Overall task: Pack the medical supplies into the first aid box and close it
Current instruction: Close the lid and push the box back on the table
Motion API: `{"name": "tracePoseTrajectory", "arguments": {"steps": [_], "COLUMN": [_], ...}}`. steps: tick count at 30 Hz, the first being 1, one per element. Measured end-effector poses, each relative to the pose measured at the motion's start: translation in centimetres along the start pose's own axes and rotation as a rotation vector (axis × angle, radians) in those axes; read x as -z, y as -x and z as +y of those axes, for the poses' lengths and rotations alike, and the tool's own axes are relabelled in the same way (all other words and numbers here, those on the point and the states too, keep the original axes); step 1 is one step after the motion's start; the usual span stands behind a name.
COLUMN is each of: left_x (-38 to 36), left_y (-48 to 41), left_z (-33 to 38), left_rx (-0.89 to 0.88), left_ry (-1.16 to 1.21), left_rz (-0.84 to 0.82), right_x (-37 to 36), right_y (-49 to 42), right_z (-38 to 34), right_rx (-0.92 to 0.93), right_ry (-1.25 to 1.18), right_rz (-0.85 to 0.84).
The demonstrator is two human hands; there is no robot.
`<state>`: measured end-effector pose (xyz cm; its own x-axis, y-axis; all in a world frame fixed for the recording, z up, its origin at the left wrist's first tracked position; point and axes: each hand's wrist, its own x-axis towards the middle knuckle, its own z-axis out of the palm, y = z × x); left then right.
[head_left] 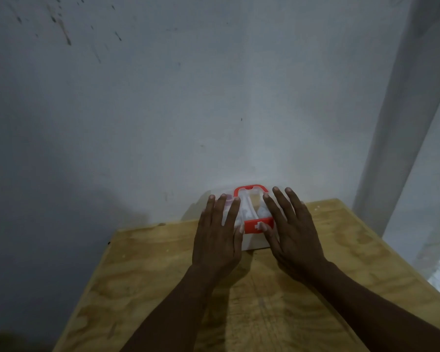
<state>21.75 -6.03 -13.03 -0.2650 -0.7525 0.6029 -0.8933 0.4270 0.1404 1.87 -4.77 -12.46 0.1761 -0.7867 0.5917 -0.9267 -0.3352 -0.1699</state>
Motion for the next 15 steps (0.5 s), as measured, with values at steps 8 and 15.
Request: {"name": "tracePoseTrajectory", "arguments": {"steps": [8,15], "left_x": [-0.6,-1.3], "left_y": [-0.1,-1.1], "left_z": [-0.3,-1.0], "left_rx": [-0.003,-0.007], "left_ry": [0.04,0.033], "left_rz": [0.032,0.037], "right_x": [-1.1,-1.4], "right_y": [-0.5,-1.7], "right_z": [0.2,1.3], "right_rx": [-0.015,0.02], "right_ry": [-0.013,0.025], "right_rz": [0.016,-0.05]}}
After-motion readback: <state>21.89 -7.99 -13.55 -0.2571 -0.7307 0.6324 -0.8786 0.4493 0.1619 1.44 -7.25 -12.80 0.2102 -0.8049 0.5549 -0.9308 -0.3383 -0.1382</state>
